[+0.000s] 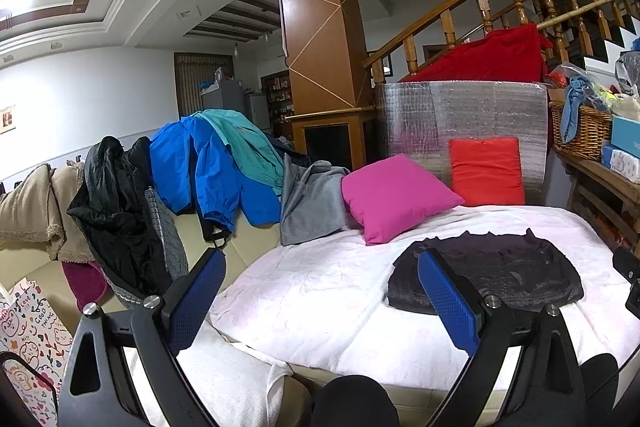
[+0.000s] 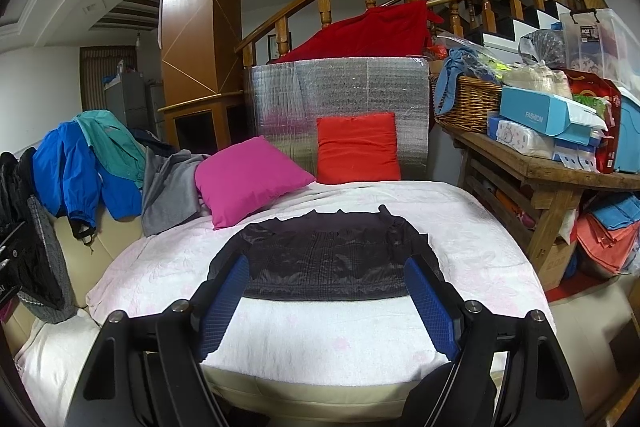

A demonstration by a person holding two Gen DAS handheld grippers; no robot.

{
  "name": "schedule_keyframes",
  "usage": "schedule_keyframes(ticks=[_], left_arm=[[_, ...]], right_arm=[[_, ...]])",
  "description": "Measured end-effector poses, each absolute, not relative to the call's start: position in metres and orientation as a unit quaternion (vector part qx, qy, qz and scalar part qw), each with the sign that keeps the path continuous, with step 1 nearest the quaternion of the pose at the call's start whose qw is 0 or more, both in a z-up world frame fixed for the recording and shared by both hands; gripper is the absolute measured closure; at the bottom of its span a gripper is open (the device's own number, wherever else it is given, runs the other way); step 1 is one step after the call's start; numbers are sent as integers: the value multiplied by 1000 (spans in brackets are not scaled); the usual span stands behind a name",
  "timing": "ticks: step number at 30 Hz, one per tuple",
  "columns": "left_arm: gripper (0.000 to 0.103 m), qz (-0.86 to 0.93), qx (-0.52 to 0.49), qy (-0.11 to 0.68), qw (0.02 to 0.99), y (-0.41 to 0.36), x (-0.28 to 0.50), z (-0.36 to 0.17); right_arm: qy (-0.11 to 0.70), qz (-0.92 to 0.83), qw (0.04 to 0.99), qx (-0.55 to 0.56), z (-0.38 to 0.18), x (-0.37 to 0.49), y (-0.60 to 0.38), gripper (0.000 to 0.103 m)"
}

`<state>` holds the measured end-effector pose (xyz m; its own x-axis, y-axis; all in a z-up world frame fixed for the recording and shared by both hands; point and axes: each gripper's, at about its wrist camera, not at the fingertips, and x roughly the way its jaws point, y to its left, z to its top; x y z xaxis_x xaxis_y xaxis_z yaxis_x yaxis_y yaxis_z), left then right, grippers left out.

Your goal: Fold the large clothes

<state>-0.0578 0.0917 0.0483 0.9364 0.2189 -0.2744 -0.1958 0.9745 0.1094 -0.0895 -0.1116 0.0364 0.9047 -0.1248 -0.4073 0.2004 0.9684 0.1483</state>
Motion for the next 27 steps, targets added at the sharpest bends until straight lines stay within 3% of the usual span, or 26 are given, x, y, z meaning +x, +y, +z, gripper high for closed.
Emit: schedule_keyframes(ticks=[27], left_arm=[[6,92,45,169,980,92,-40,35]], right_arm=[[217,-95,967,89,24,-81,-120,20]])
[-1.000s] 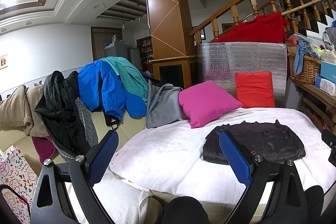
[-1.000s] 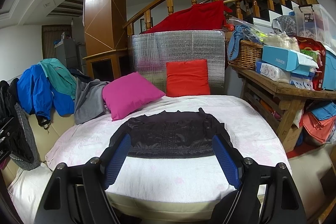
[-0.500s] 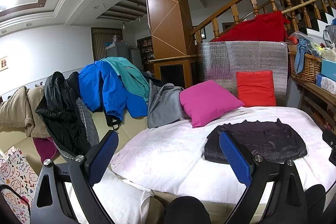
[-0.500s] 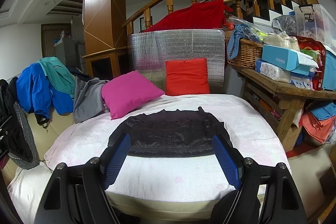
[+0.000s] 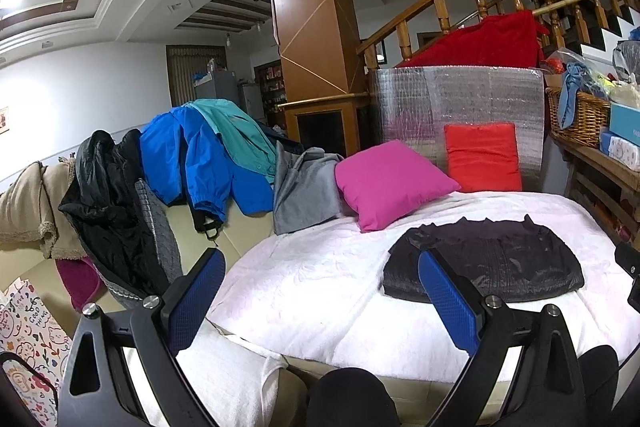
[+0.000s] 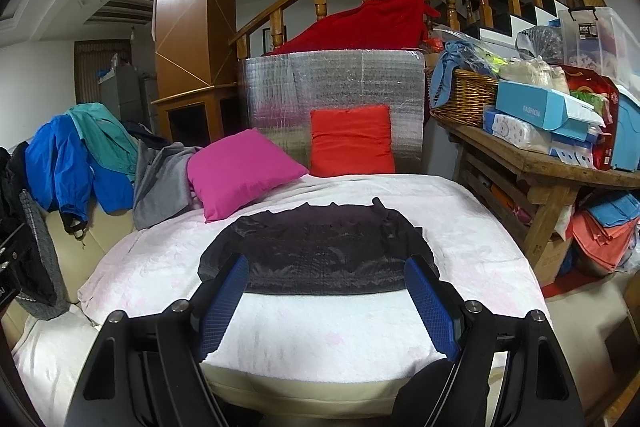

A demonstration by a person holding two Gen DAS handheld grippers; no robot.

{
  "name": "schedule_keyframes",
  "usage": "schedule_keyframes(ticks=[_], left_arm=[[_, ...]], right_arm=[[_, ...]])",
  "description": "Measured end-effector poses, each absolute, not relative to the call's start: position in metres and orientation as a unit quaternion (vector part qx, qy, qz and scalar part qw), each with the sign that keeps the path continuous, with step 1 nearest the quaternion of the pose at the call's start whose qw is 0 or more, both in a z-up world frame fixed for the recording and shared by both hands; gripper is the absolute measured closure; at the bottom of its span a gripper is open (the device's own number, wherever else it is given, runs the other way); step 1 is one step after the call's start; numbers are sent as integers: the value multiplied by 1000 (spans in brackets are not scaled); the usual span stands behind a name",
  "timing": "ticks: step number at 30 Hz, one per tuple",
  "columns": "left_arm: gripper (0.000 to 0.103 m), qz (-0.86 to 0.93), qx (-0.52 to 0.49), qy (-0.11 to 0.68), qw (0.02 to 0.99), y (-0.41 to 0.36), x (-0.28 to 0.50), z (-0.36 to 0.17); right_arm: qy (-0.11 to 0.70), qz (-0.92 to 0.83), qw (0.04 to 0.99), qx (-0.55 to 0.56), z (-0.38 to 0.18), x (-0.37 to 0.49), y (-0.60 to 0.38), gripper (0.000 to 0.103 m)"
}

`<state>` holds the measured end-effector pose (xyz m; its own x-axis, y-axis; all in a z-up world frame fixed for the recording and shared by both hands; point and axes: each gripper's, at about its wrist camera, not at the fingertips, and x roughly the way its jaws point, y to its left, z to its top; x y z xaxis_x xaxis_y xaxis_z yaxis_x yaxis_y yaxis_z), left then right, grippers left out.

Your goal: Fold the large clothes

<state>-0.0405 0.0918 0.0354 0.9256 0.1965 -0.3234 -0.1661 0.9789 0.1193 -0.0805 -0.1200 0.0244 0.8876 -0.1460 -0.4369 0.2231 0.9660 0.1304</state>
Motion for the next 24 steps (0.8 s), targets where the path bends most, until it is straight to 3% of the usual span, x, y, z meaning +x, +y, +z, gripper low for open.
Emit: schedule_keyframes(ticks=[24], left_arm=[[6,45,50,200,978,32,23,26]], right_arm=[[257,-134,952,104,4,-31,-186,20]])
